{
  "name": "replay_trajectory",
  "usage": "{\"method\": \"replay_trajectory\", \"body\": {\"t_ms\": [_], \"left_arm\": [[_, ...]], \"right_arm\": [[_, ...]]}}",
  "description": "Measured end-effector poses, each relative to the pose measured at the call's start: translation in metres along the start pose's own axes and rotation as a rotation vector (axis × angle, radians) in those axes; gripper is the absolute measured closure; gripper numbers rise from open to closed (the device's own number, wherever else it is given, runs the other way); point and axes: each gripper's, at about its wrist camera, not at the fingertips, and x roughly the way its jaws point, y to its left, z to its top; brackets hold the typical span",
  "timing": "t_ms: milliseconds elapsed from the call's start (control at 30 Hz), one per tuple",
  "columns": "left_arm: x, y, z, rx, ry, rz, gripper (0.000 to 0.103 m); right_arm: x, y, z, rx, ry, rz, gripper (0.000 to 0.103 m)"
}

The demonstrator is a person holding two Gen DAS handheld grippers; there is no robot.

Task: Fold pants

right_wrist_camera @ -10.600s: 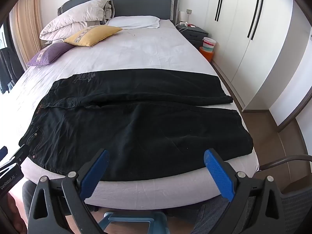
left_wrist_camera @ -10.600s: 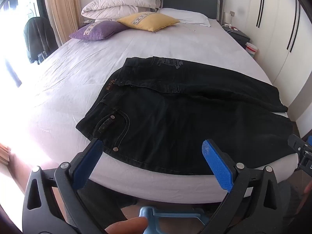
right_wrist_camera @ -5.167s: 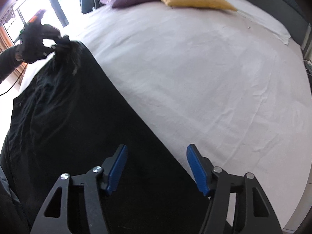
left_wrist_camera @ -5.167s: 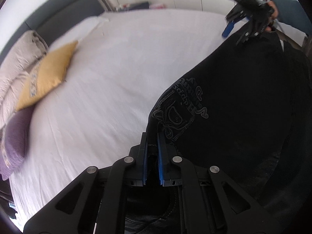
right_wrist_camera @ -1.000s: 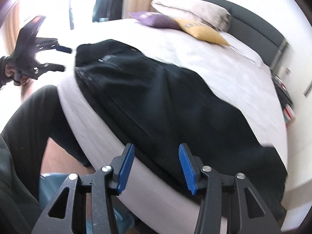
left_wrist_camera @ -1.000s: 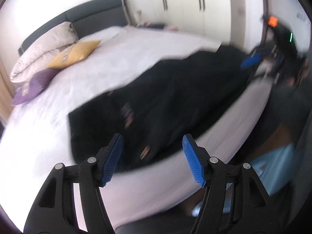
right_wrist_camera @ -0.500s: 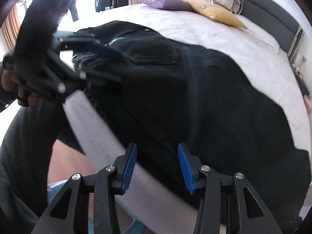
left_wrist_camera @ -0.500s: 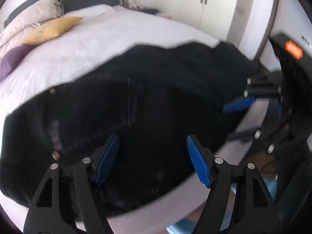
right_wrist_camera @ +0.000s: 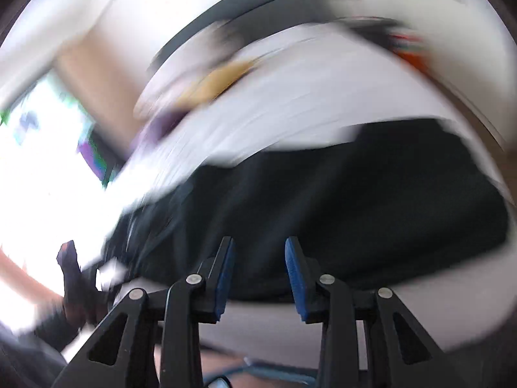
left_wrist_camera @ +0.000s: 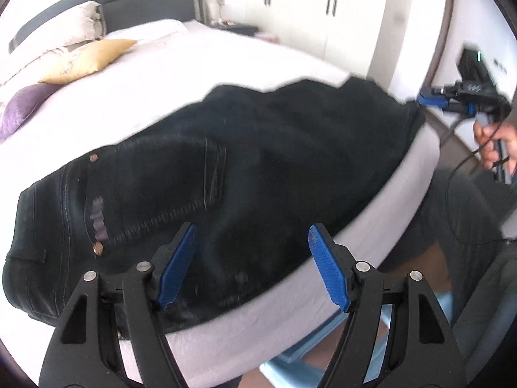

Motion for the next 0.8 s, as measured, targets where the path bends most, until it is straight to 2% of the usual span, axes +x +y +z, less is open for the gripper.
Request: {"method": "replay_trajectory", "body": {"t_ms": [100,167,333,400,533,600,700,800], "left_arm": [[0.012,0.008,0.007,-0.056,0.032,0.027,0.033],[0.019,0.011,0.005,-0.082,0.06,0.035,0.033],[0.03,0.008,0.009,-0.092,0.083,0.057,0.033],[0.033,0.006,0.01,-0.087,0.089,0.061,0.033],[0.037,0.005,0.008,-0.073,0.101,0.069,0.032],[0.041,0.004,0.009,-0.072,0.103,0.07,0.031],[0.043,0.004,0.008,-0.069,0.106,0.073,0.03],[0.042,0.003,0.007,-0.066,0.106,0.077,0.03]], "right_arm": [[-0.034,-0.076,0.012,0.273,-0.125,-0.007,0.065],[-0.043,-0.101,0.015,0.34,-0.173,-0.009,0.065],[-0.018,-0.138,0.021,0.476,-0.101,-0.034,0.065],[-0.005,-0.149,0.02,0.521,-0.079,-0.01,0.065],[0.017,-0.162,0.011,0.615,-0.091,0.031,0.068],[0.022,-0.169,0.012,0.637,-0.106,0.05,0.074],[0.026,-0.174,0.017,0.654,-0.104,0.046,0.08],[0.017,-0.172,0.013,0.692,-0.088,0.025,0.08]]}}
